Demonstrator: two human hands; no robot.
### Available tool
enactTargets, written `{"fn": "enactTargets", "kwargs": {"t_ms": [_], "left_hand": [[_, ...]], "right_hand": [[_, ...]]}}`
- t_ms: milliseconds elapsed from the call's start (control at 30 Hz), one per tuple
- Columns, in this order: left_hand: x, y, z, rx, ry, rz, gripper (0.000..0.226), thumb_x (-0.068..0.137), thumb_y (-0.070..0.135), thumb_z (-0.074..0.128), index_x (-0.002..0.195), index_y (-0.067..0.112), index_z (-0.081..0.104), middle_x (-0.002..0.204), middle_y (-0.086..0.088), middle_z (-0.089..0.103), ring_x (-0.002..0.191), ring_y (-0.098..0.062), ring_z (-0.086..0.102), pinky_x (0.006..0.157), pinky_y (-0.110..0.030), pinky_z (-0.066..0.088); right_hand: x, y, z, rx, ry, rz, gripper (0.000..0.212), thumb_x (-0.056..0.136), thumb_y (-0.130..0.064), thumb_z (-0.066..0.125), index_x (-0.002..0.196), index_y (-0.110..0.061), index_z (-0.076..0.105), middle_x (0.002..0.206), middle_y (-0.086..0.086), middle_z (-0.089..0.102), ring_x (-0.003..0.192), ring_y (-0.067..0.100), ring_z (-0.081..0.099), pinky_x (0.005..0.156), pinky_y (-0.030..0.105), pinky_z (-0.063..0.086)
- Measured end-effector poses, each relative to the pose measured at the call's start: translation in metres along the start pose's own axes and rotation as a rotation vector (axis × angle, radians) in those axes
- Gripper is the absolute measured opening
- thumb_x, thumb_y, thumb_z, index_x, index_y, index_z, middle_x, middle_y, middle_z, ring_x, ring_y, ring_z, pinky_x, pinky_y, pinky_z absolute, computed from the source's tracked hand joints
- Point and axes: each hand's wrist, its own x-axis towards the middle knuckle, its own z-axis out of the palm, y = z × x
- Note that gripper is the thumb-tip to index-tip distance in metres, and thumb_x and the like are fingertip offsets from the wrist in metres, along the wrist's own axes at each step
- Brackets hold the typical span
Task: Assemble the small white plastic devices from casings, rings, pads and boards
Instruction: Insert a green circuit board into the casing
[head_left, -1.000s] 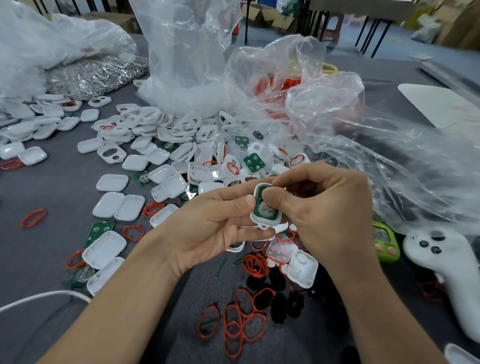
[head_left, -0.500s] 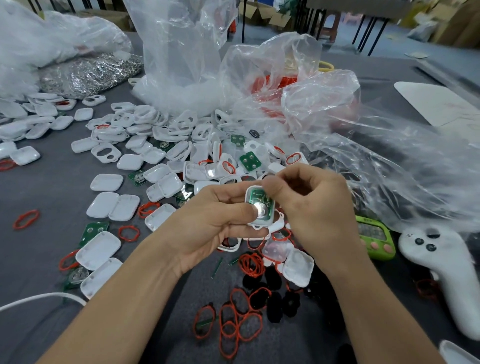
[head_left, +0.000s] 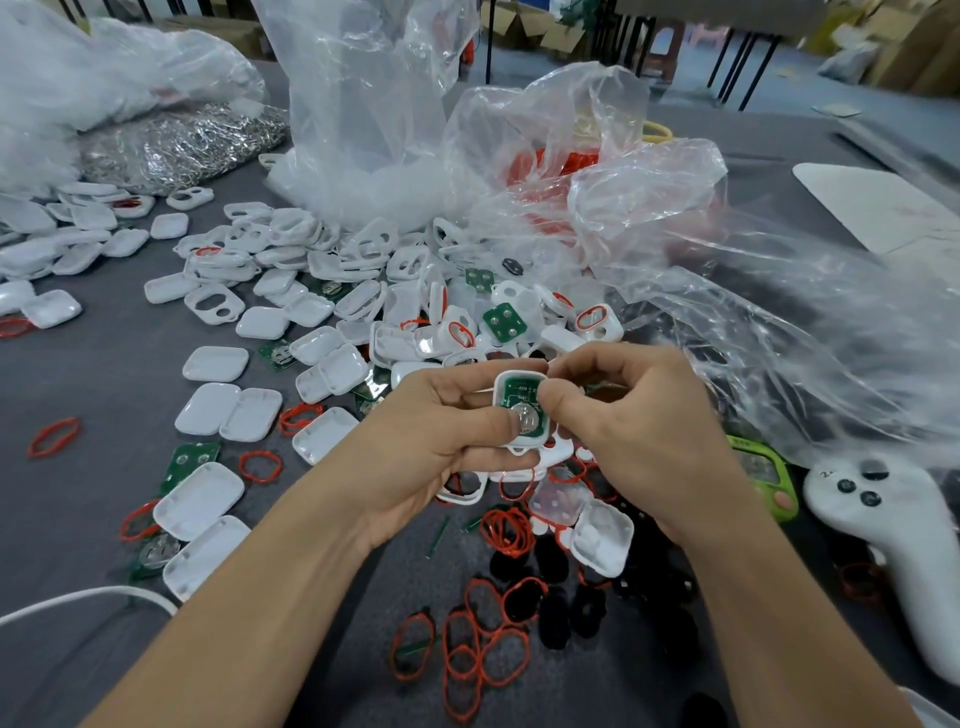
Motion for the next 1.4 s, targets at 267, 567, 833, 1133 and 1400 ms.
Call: {"fn": "enactTargets", "kwargs": {"t_ms": [267,567,833,1133,1400], "left_hand": [[-0.003,0.003,0.002,0.013,0.003,0.017,0.035,0.084,0.002,0.075,0.116,0.018,0.078,0.108,-0.014,0.078,0.099,-0.021,0.075,0.078,-0.031,0.062],[-0.003,0.002,0.007,0.050,0.104,0.047,0.034,0.089,-0.008,0.067,0.116,0.010,0.077,0.100,-0.015,0.078,0.090,-0.023,0.077,0.070,-0.028,0.063],[-0.001,0.004,0.006,-0.028,0.131,0.016,0.032,0.090,-0.009,0.063,0.114,0.008,0.077,0.107,-0.021,0.077,0.098,-0.032,0.076,0.073,-0.033,0.064],[-0.001,0.001,0.007,-0.004,0.134,0.042,0.032,0.083,-0.007,0.068,0.109,0.007,0.079,0.098,-0.017,0.077,0.089,-0.024,0.076,0.072,-0.032,0.063],[-0.005,0.000,0.008,0.145,0.064,0.091,0.039,0.091,-0.009,0.065,0.119,0.016,0.076,0.101,-0.015,0.079,0.095,-0.023,0.075,0.074,-0.030,0.061]], "right_hand": [[-0.002,-0.003,0.007,-0.084,0.120,-0.013,0.013,0.081,-0.026,0.082,0.070,-0.029,0.076,0.063,-0.015,0.071,0.057,0.004,0.065,0.052,0.013,0.047],[-0.002,0.000,0.009,-0.062,0.130,-0.034,0.015,0.083,-0.030,0.081,0.069,-0.030,0.076,0.060,-0.013,0.069,0.052,0.004,0.062,0.049,0.015,0.047],[0.006,0.001,0.002,0.196,0.110,0.120,0.021,0.080,-0.039,0.067,0.075,-0.023,0.079,0.067,0.009,0.072,0.060,0.033,0.064,0.064,0.056,0.056],[-0.002,0.002,0.013,0.001,0.098,-0.027,0.009,0.081,-0.028,0.081,0.074,-0.030,0.076,0.067,-0.015,0.073,0.060,0.003,0.067,0.055,0.013,0.049],[0.000,0.005,0.017,0.075,0.117,0.043,0.009,0.076,-0.022,0.078,0.070,-0.024,0.071,0.059,-0.001,0.065,0.054,0.011,0.054,0.054,0.031,0.046]]}}
